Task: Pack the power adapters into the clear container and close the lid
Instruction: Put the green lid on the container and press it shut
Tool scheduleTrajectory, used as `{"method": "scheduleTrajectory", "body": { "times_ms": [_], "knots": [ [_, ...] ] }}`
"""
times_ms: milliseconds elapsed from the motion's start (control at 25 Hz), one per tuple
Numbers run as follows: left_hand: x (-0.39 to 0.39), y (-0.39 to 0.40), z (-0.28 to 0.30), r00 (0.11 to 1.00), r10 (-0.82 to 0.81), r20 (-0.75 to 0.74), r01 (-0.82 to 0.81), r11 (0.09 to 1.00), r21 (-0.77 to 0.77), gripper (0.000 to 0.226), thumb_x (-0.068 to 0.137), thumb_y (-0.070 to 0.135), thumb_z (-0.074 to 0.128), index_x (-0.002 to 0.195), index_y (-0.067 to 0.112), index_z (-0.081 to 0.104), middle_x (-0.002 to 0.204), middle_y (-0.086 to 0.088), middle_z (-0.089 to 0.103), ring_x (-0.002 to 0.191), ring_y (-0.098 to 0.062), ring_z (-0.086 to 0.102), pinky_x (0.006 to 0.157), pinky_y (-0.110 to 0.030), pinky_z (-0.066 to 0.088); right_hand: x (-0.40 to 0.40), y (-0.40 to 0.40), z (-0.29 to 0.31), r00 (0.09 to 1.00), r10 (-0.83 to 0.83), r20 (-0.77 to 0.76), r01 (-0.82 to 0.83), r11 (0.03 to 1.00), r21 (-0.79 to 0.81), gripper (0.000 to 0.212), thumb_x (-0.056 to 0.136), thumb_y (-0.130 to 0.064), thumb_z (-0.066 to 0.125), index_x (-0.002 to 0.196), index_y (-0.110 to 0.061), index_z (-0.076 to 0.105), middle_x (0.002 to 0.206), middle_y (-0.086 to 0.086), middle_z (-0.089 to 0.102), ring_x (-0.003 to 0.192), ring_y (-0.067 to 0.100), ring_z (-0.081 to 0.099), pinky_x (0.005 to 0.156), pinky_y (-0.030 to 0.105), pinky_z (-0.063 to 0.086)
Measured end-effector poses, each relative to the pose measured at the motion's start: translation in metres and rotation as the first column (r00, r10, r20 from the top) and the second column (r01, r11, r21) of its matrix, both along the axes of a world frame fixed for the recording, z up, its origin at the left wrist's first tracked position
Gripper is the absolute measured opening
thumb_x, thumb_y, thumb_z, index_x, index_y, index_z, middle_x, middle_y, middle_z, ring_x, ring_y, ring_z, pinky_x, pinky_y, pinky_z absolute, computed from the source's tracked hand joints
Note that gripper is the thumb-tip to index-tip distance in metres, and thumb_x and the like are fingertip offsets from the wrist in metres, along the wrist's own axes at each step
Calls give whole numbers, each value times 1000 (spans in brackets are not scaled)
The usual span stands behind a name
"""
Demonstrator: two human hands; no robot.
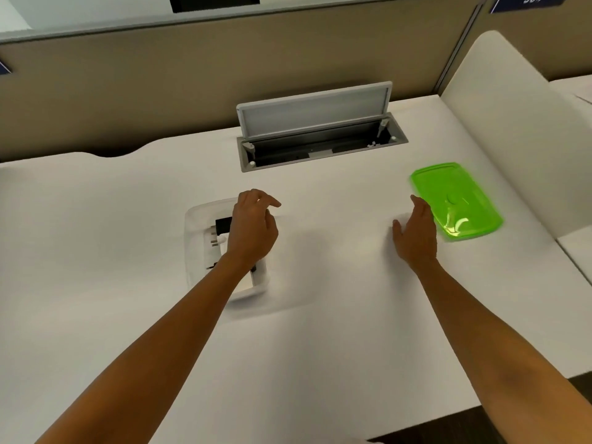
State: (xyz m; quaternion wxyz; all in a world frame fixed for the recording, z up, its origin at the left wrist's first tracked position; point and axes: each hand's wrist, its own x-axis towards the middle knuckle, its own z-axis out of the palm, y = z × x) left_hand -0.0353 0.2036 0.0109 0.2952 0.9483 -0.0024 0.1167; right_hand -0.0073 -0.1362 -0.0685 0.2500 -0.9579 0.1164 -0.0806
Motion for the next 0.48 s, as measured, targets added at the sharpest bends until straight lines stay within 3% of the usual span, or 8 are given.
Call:
{"method": "scheduleTrajectory", "body": {
  "times_ms": [120, 200, 400, 480],
  "knots": [
    [4, -12, -3, 1000, -16, 11, 16, 1000, 23, 24, 91, 0, 56, 107, 11, 71, 122, -10, 64, 125, -28, 50, 107, -32, 34, 13, -22, 3, 985, -49, -165, 25, 990, -142, 51, 93, -19, 58, 142, -10, 46, 158, 25, 25, 148, 38, 26, 118, 44, 28],
    [5, -16, -4, 1000, -11, 16, 11, 1000, 20, 24, 90, 1, 57, 106, 12, 71, 123, -9, 63, 126, -29, 49, 107, -32, 33, 17, -27, 4, 973, -59, -225, 15, 981, -193, 43, 95, -18, 56, 136, -10, 52, 153, 27, 33, 142, 40, 33, 114, 46, 30],
    [0, -9, -7, 998, 25, 56, -27, 999, 32, 26, 87, -2, 58, 102, 15, 71, 120, -7, 63, 126, -28, 48, 104, -31, 30, 20, -15, 10, 980, -43, -195, -16, 957, -291, 27, 93, -15, 53, 114, -3, 66, 120, 20, 59, 112, 41, 56, 91, 47, 46],
    [-6, -2, -9, 997, 50, 52, -52, 998, 29, 27, 87, -3, 58, 101, 16, 71, 120, -6, 63, 126, -28, 47, 104, -30, 29, 19, -8, 11, 987, -16, -159, -25, 967, -252, 24, 93, -10, 53, 106, -4, 72, 112, 20, 63, 106, 41, 61, 87, 46, 48]
  ]
}}
